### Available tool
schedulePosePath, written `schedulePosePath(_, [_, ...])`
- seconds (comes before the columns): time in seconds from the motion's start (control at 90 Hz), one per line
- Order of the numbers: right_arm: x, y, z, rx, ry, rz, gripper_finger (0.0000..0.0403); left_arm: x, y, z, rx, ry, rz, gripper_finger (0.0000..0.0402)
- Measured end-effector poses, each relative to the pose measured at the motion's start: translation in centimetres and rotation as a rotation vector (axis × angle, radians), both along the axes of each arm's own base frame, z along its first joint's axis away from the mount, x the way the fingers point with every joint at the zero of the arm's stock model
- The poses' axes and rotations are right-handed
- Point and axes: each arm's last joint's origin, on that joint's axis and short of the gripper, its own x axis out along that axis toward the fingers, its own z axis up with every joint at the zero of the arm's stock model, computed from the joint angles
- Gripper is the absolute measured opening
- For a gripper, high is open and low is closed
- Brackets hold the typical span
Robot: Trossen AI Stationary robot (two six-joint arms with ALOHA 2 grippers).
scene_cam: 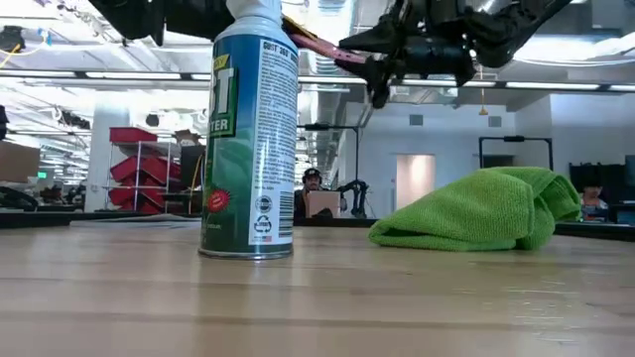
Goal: Apply microfiber cloth
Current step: Spray the back of the black cellphone with the white spray bottle
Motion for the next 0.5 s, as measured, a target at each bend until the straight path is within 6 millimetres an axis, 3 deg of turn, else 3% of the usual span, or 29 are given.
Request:
schedulePosePath(0.3, [2.5,-1.0,0.7,-0.001,-0.017,0.098,0.0127,-0.1,0.6,-0.1,-0.015,-0.001,0.013,0.0002])
schedulePosePath(0.5, [2.1,-1.8,0.5,0.021,0.002,0.112,0.0071,-0.1,0.6,-0.1,-0.009,0.006,0.013,0.0003])
